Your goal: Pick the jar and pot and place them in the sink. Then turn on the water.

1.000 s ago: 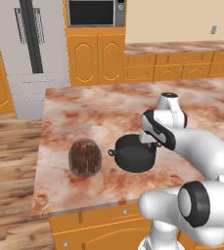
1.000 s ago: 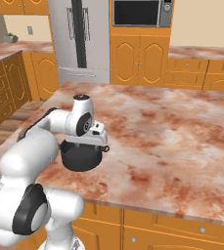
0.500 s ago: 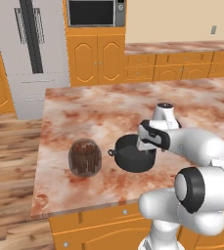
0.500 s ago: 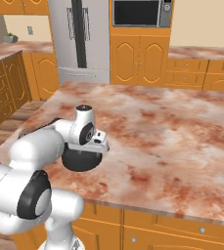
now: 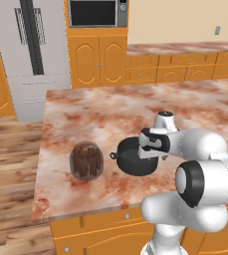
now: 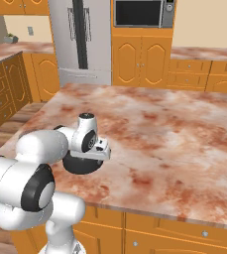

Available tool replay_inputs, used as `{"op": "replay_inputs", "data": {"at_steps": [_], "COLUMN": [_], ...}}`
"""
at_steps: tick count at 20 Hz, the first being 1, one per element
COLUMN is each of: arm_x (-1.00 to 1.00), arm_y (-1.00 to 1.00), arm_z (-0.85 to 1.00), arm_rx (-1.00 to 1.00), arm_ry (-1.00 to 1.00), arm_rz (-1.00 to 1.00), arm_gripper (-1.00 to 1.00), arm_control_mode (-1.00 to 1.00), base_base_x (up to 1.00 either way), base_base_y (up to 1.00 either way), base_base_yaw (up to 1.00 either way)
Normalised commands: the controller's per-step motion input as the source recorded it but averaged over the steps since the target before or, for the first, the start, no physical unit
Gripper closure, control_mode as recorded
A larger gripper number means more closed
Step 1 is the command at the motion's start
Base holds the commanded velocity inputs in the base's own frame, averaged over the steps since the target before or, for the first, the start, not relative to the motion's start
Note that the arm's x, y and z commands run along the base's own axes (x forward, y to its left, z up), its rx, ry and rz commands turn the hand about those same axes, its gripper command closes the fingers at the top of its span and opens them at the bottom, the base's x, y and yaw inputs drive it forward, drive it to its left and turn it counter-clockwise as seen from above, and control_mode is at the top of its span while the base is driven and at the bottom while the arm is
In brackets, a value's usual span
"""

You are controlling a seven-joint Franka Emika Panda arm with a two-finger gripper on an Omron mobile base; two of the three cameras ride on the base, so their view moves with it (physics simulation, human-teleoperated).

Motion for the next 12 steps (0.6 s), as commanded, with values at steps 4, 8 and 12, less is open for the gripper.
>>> {"op": "replay_inputs", "data": {"at_steps": [4, 8, 12], "arm_x": [0.0, 0.0, 0.01], "arm_y": [0.0, 0.0, -0.03], "arm_z": [0.0, -0.03, 0.18], "arm_rx": [0.0, 0.0, 0.0], "arm_ry": [0.0, -0.01, 0.0], "arm_rz": [0.0, 0.0, -0.03], "arm_gripper": [1.0, 1.0, 1.0], "arm_control_mode": [-1.0, -1.0, -1.0], "base_base_x": [0.0, 0.0, 0.0], "base_base_y": [0.0, 0.0, 0.0], "base_base_yaw": [0.0, 0.0, 0.0]}}
